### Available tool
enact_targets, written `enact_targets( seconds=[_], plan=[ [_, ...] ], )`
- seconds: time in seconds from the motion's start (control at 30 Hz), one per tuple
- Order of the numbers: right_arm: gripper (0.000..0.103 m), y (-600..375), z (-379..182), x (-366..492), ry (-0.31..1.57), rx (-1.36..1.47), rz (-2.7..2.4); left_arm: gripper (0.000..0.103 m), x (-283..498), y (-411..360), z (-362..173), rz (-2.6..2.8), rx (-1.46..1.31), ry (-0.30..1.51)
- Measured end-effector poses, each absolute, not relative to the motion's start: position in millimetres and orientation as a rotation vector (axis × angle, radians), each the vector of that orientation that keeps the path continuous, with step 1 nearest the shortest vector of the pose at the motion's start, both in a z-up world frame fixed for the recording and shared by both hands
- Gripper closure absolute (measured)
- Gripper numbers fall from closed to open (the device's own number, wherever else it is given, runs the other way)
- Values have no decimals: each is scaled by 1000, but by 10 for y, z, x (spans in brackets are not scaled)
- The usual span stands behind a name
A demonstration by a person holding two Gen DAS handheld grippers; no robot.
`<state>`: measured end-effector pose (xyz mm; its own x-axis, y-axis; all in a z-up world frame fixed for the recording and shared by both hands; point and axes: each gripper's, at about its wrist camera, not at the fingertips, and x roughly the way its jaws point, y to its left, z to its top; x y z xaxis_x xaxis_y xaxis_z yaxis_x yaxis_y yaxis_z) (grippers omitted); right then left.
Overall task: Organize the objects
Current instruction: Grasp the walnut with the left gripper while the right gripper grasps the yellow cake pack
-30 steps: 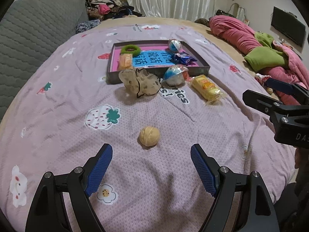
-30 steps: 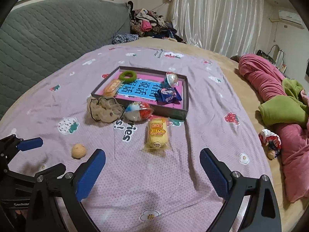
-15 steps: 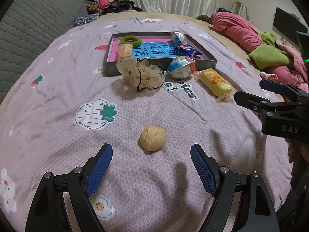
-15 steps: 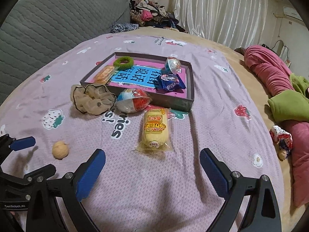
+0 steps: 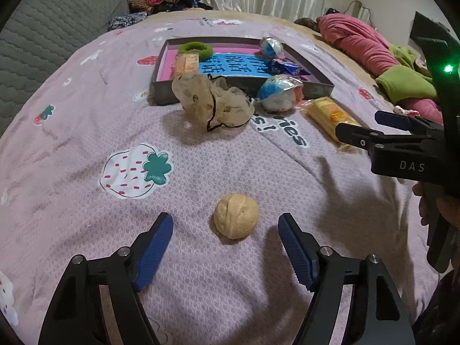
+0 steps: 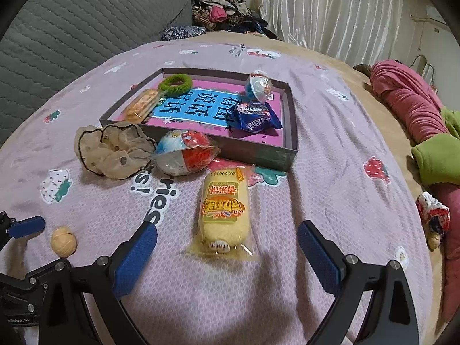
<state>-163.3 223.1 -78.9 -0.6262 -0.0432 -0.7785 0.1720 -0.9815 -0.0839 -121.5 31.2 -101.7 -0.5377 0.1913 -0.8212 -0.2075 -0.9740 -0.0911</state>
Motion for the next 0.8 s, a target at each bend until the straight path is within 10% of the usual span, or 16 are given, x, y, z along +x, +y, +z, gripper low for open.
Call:
enact_targets(
  seconds=[0.3,0.8],
  plan=[
    [5,2195,-959,-1829,254,1326,-2718,38,-1282,334,-1100,2569,-1368,48],
    [48,2092,-1087,-1961,238,1364,-2665,62,-1301,358,-1114,2555,-1360,35]
  ],
)
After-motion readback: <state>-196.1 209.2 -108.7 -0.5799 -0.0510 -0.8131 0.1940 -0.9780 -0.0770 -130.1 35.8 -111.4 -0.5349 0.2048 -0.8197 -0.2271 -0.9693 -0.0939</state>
